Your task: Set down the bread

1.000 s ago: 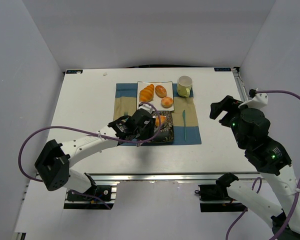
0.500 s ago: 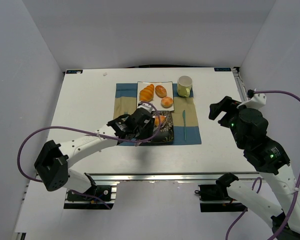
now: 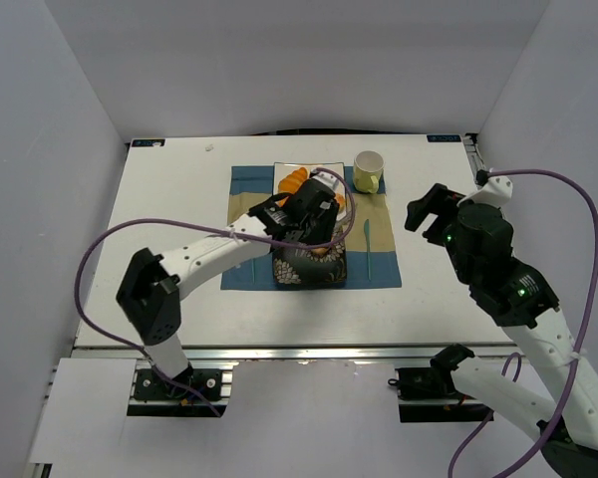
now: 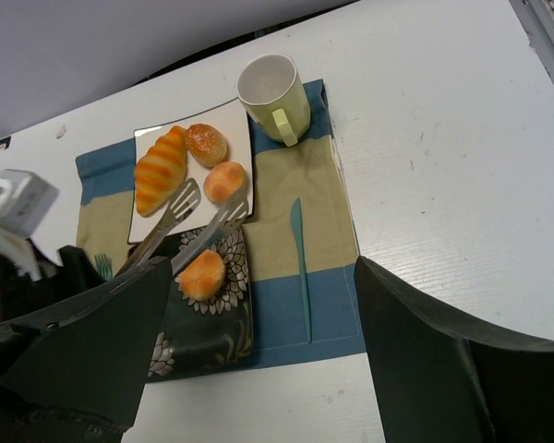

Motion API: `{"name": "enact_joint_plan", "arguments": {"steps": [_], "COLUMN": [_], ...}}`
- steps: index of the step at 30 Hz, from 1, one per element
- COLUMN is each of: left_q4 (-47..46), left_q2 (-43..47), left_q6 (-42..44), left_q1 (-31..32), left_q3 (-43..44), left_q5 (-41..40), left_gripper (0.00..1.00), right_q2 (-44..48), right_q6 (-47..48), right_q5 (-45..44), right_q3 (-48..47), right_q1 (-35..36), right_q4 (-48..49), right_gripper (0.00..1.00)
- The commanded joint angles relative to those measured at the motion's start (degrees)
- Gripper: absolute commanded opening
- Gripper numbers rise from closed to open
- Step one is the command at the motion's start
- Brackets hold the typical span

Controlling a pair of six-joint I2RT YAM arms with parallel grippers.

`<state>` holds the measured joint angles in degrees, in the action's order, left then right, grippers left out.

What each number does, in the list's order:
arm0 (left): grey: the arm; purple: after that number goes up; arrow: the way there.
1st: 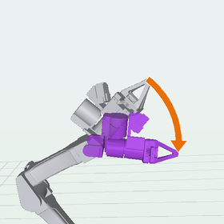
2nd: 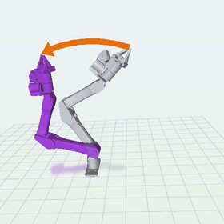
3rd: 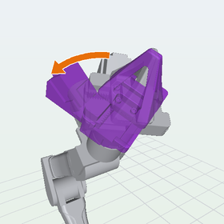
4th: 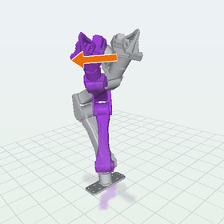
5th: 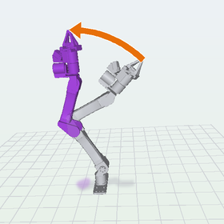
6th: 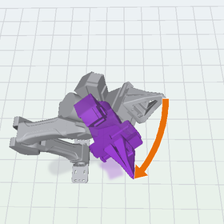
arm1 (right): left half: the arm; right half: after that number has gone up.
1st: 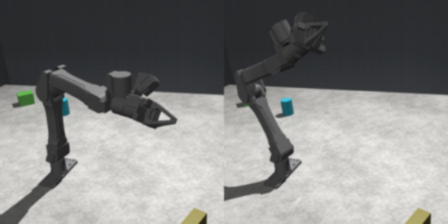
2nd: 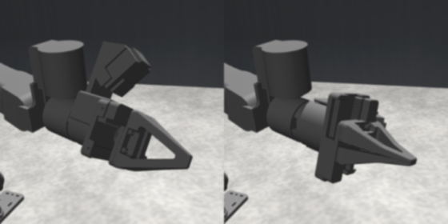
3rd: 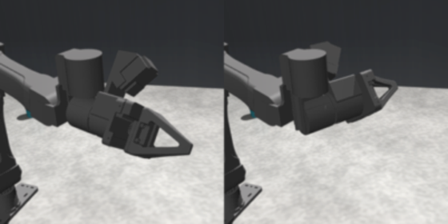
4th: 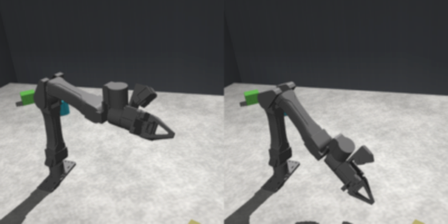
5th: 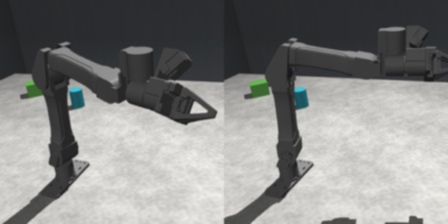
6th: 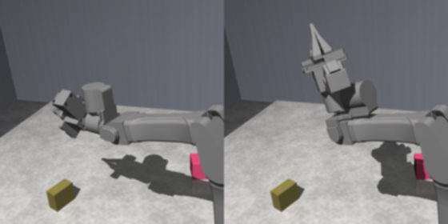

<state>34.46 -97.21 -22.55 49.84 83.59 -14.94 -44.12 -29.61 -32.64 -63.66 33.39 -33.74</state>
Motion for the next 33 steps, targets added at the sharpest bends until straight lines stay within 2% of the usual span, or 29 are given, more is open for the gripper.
{"name": "enact_joint_plan", "arguments": {"steps": [1,11,30,33], "left_q4": [1.05,-0.97,-4.14,-3.78], "left_q2": [-3.41,-6.94,-13.18,-14.15], "left_q6": [3.21,5.23,5.58,5.76], "left_q1": [-2.9,-7.92,-10.2,-10.82], "left_q3": [3.68,5.62,7.98,8.87], "left_q5": [1.22,5.71,10.28,10.46], "left_gripper": [0.64,0.63,0.62,0.59], "right_q2": [-1.49,-3.96,-5.36,-5.63], "right_q6": [0.69,1.22,1.39,1.66], "right_q5": [-0.14,1.09,1.35,1.62], "right_q3": [-3.13,-2.79,-2.61,-2.7], "right_q1": [-0.08,-0.16,-0.16,-0.16], "right_q4": [4.03,6.66,7.98,8.16], "right_gripper": [0.86,0.86,0.86,0.86]}}
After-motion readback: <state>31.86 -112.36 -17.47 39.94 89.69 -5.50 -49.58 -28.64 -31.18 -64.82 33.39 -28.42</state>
